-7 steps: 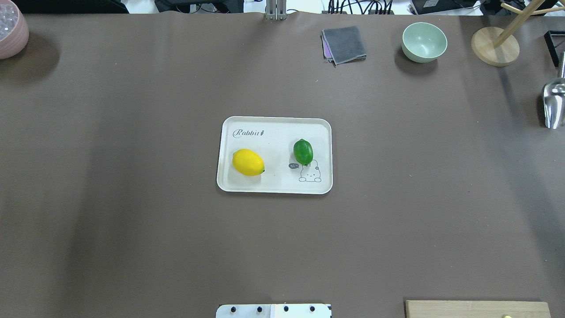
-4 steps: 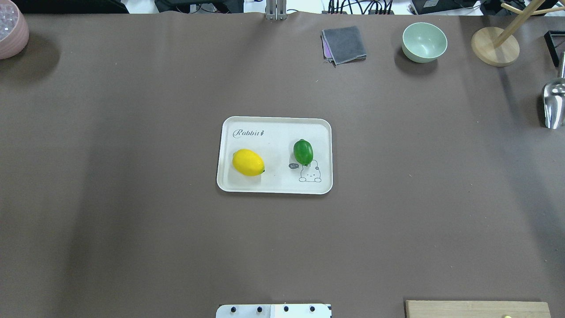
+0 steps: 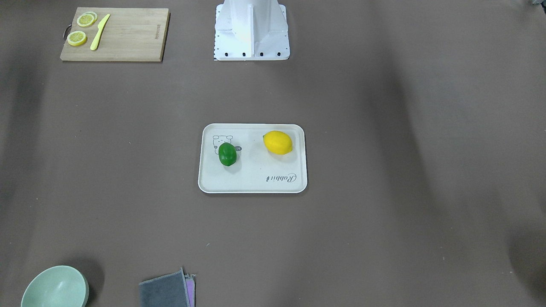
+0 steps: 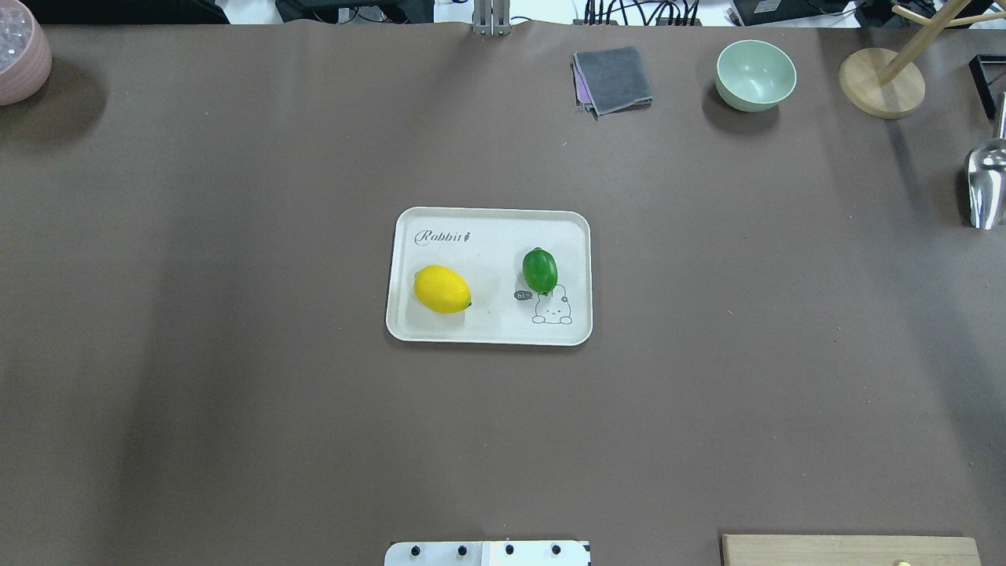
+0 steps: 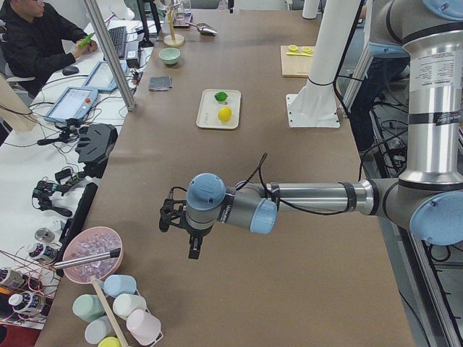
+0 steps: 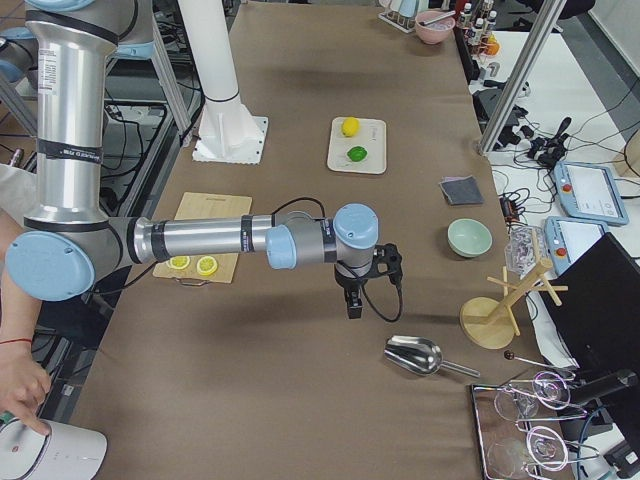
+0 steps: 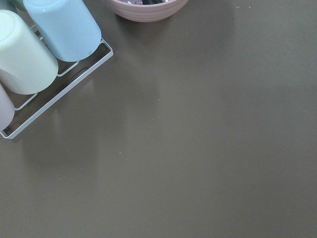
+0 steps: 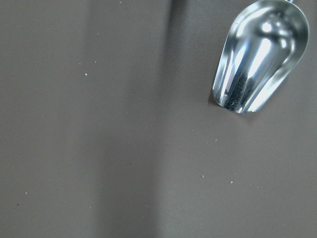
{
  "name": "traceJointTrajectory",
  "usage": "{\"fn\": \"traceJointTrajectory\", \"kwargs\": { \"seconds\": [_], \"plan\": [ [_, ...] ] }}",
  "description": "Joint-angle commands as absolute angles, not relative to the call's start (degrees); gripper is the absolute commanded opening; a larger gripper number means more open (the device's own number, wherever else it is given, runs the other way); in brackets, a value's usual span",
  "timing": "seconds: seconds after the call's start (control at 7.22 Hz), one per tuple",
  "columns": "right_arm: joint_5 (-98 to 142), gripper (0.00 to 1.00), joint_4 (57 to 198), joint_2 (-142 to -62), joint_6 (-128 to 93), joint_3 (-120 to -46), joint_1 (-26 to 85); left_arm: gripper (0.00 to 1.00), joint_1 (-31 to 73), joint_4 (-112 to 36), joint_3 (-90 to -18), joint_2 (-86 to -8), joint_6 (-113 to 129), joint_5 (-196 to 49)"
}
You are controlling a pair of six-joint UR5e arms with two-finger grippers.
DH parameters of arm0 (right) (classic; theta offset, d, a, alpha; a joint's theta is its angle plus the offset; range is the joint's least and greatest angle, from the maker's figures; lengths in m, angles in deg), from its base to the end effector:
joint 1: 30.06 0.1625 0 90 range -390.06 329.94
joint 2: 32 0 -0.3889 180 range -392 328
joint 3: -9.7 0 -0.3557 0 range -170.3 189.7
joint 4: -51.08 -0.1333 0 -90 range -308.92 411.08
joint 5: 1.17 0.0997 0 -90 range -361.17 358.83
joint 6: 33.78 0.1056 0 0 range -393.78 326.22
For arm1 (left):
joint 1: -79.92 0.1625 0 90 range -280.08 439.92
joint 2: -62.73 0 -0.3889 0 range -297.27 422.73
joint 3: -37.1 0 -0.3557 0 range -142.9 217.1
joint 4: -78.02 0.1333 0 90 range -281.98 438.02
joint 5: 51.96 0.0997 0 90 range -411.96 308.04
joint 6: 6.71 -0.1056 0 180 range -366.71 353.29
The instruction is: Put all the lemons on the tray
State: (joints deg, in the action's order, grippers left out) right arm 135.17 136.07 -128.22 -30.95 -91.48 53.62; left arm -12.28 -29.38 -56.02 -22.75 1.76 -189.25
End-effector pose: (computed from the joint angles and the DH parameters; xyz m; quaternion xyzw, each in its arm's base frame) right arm 0.0100 -0.4267 0.5729 0.0484 -0.3971 -0.0621 0.9144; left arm -0.0726 -0.4381 0.6003 0.1056 0.4035 -0.0288 0.9084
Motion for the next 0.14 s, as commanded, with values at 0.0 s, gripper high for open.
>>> {"fn": "traceJointTrajectory", "kwargs": {
  "seconds": [0.0],
  "plan": [
    [135.2,1.0,136.1,-128.2,-30.9,-91.6,53.6,0.98,-12.3,-29.4,-56.0,-22.8,1.8,-189.2]
  ]
}}
